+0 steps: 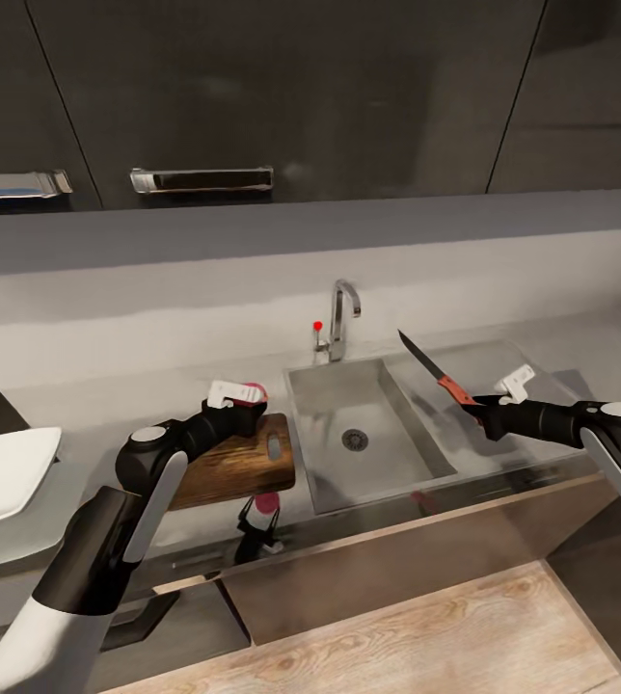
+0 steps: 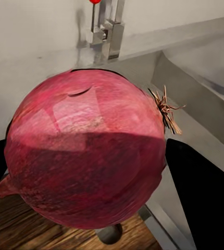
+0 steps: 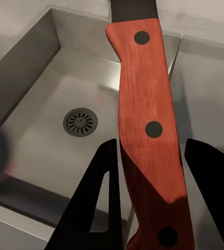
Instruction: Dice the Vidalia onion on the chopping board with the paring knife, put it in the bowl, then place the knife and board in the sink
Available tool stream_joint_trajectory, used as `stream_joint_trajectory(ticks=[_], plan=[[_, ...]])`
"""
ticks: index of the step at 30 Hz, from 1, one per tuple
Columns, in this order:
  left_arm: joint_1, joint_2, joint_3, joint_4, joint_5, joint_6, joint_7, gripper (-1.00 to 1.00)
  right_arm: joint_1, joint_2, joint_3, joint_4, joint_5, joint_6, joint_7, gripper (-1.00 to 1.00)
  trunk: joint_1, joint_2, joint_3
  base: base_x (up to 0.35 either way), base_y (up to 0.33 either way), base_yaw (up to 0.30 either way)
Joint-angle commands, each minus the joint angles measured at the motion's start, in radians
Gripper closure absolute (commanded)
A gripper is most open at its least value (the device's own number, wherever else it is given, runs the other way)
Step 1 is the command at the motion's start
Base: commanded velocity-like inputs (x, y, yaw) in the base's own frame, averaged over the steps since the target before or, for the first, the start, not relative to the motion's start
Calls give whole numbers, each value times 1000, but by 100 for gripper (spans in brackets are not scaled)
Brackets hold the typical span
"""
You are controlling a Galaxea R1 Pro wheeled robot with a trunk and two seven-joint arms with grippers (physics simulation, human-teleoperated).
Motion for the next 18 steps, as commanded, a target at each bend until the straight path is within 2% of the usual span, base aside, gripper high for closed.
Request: stream_joint_trajectory(ticks=[1, 5, 18], plan=[[-1, 1, 0, -1, -2, 4, -3, 100, -1, -1, 1, -1, -6, 7, -1, 100, 1, -2, -2, 0, 0, 0], [-1, 1, -1, -1, -2, 4, -3, 100, -1, -1, 1, 0, -6, 7, -1, 100, 1, -2, -2, 0, 0, 112], [-1, -3, -1, 12, -2, 7, -4, 100, -1, -1, 1, -1, -6, 7, -1, 100, 1, -2, -2, 0, 0, 278]])
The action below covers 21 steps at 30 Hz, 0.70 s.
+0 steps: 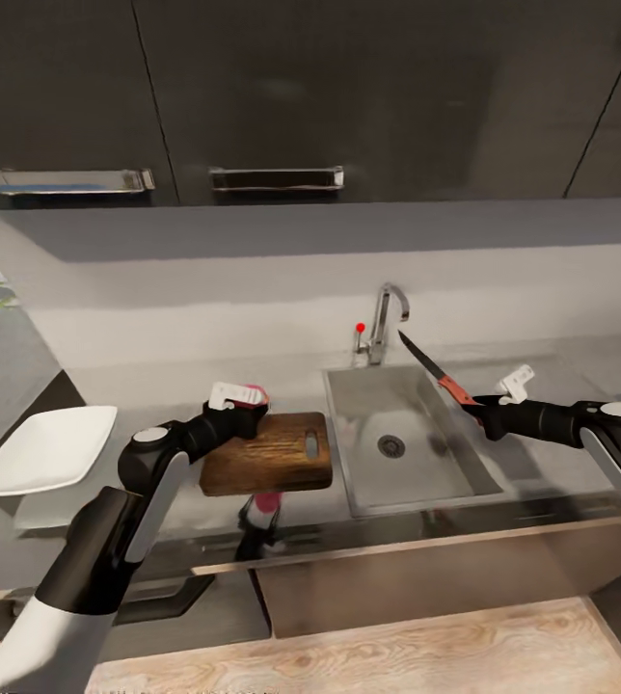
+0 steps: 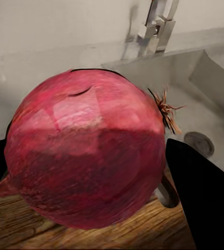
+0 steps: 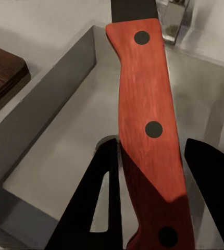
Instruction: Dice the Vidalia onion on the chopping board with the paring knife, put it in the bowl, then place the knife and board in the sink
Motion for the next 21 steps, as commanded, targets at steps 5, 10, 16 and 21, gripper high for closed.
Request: stream_joint_trajectory(ticks=[5, 10, 16, 21], plan=[[-1, -3, 0, 30, -2, 5, -4, 100, -1, -1, 1, -1, -6, 7, -1, 100, 1, -2, -2, 0, 0, 287], [-1, -62, 4, 175, -5, 2, -6, 100, -1, -1, 1, 0, -7, 7, 0, 100, 1, -2, -2, 0, 0, 126], [-1, -84, 6, 203, -7, 0, -5, 100, -1, 1, 1, 0, -7, 7, 0, 100, 1, -2, -2, 0, 0, 19], [-1, -87, 7, 204, -7, 0, -4, 100, -1, 18, 1, 0, -8, 7, 0, 100, 1, -2, -2, 0, 0, 3]])
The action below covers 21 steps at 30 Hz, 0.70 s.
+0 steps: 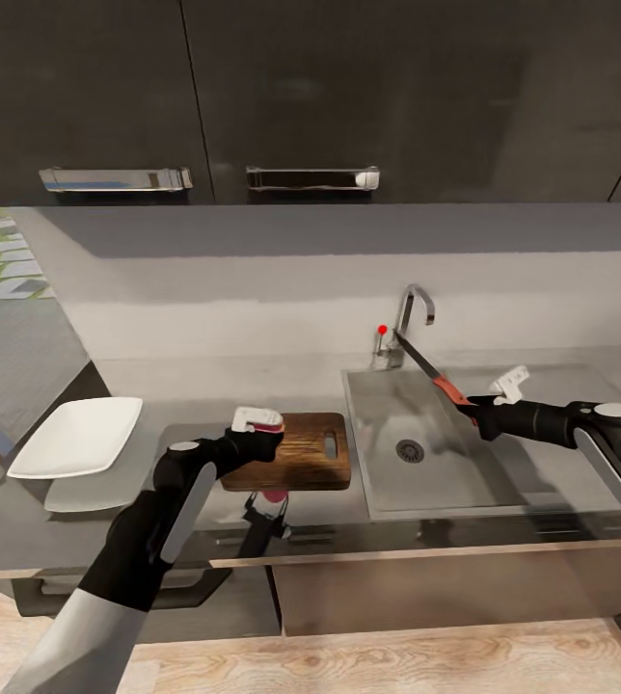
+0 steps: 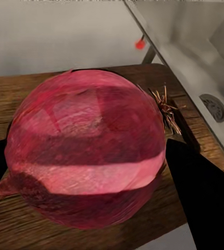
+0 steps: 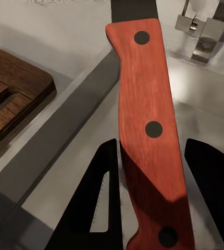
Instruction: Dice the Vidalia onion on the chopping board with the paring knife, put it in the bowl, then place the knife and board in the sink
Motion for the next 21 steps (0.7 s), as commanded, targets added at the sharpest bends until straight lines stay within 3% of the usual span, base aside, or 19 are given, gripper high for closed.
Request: stream_joint_trajectory(ticks=[1, 10, 11, 12, 15, 21], plan=[[-1, -1, 1, -2, -3, 5, -4, 100, -1, 2, 1, -1, -6, 6, -1, 100, 1, -2, -2, 0, 0, 1], [-29, -1, 12, -1, -3, 9, 8, 100, -1, 19, 3, -1, -5, 6, -2, 100, 1, -2, -2, 0, 0, 0], [-35, -1, 19, 10, -3, 9, 9, 100, -1, 29, 3, -1, -6, 6, -2, 100, 1, -2, -2, 0, 0, 0], [-55, -1, 29, 44, -3, 9, 9, 100, -1, 59, 5, 0, -5, 6, -3, 100, 1, -2, -2, 0, 0, 0], [-94, -2, 34, 112, -3, 6, 10, 100, -1, 85, 7, 0, -5, 6, -4, 100, 1, -2, -2, 0, 0, 0], [-136, -4, 35, 213, -3, 3, 14, 100, -1, 91, 7, 0, -5, 6, -4, 100, 1, -2, -2, 0, 0, 0]])
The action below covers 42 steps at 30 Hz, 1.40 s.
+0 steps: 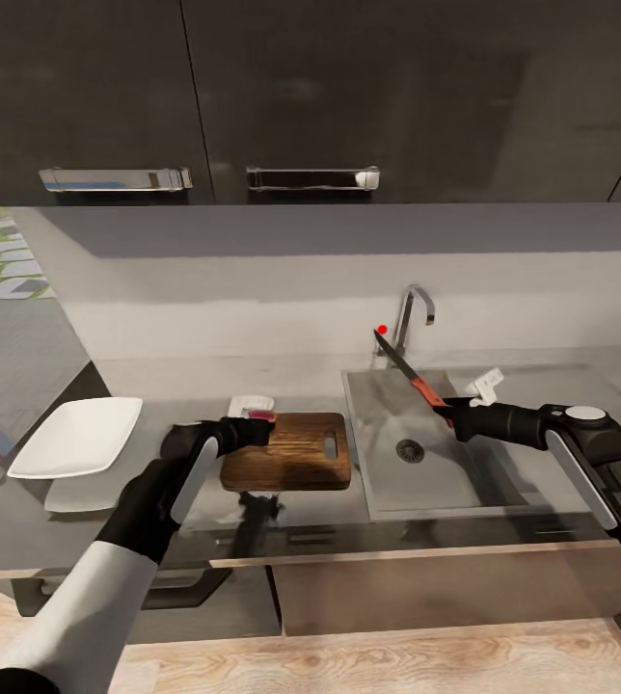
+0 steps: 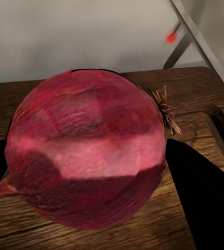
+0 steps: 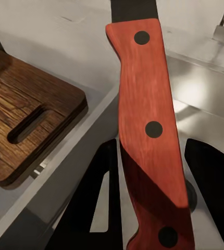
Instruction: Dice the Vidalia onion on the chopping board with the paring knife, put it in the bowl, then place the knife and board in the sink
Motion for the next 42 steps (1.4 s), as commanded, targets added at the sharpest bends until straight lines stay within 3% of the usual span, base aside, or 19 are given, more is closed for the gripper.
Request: stream_joint_trajectory(ticks=[1, 8, 11, 16, 35, 42], plan=[[-19, -2, 1, 48, -3, -19, 1, 100, -1, 0, 1, -1, -6, 7, -1, 100, 1, -2, -2, 0, 0, 0], [-26, -16, 1, 63, -3, -35, 2, 100, -1, 0, 1, -1, -6, 7, -1, 100, 1, -2, -2, 0, 0, 0], [-31, -46, 1, 88, -3, -37, 2, 100, -1, 0, 1, -1, -6, 7, -1, 100, 1, -2, -2, 0, 0, 0], [-47, -64, 0, 119, -4, -38, 2, 100, -1, 0, 1, -1, -6, 7, -1, 100, 1, -2, -2, 0, 0, 0], [-52, -69, 0, 156, -4, -39, 2, 100, -1, 0, 1, -1, -6, 5, -1, 100, 1, -2, -2, 0, 0, 0], [-69, -69, 0, 215, -4, -69, 2, 100, -1, 0, 1, -1, -6, 5, -1, 100, 1, -2, -2, 0, 0, 0]])
